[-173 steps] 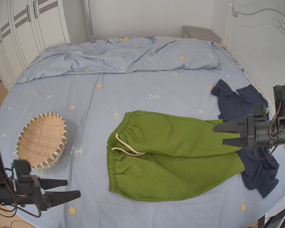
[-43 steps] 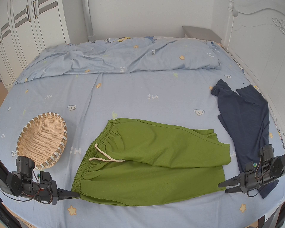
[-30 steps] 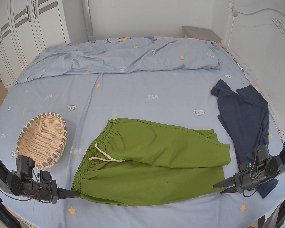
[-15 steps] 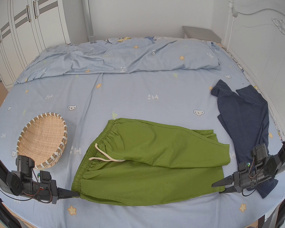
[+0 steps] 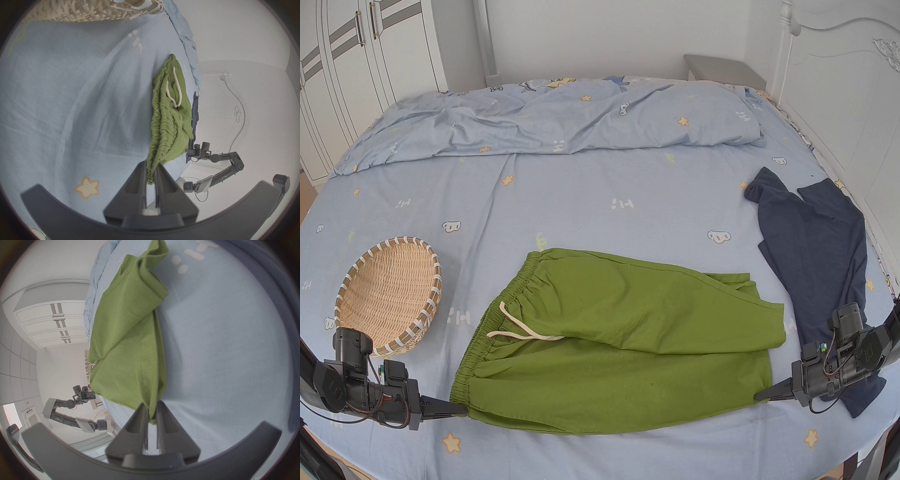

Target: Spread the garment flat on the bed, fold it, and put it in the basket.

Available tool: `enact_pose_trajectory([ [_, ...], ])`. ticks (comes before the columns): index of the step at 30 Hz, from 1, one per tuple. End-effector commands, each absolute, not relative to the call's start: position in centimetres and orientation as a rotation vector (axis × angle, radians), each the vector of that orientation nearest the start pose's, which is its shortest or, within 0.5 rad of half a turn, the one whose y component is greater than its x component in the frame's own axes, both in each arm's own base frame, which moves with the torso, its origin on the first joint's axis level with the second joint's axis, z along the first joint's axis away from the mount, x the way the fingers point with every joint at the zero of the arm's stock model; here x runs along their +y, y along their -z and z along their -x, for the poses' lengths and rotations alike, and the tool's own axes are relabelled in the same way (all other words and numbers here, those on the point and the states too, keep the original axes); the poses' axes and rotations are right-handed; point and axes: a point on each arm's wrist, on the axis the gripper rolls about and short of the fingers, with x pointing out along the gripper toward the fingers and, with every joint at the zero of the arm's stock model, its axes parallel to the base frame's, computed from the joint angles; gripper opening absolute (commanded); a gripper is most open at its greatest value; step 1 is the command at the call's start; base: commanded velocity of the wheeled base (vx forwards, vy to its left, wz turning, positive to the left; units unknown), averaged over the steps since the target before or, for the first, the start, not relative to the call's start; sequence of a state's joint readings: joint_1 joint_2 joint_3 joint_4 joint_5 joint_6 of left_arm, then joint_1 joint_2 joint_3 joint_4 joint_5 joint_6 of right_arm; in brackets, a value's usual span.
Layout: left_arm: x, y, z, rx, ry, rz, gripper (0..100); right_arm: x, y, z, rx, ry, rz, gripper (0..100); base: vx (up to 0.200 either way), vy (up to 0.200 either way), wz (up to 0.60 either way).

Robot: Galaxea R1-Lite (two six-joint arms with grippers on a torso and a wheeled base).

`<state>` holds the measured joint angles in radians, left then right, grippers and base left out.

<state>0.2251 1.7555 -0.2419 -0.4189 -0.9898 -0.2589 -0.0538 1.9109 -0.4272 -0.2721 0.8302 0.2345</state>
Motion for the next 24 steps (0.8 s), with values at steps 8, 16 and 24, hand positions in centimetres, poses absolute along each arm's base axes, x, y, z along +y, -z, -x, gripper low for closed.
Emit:
enact_pose_trajectory([
  [8,2.0,-4.7,-17.1,1.084,0.534,0.900,0,0.4,-5.2,-19.6,1.208,-0.535,-0.735,0,0.000,0.000,0.00],
  [16,1.7,-4.4,-14.9,1.194,0.473,0.793,0,0.8,-5.6,-17.3,1.318,-0.533,-0.732,0,0.000,0.000,0.00],
  [24,3.1,-4.1,-13.3,1.241,0.416,0.714,0,1.6,-4.8,-15.5,1.385,-0.501,-0.668,0,0.000,0.000,0.00],
])
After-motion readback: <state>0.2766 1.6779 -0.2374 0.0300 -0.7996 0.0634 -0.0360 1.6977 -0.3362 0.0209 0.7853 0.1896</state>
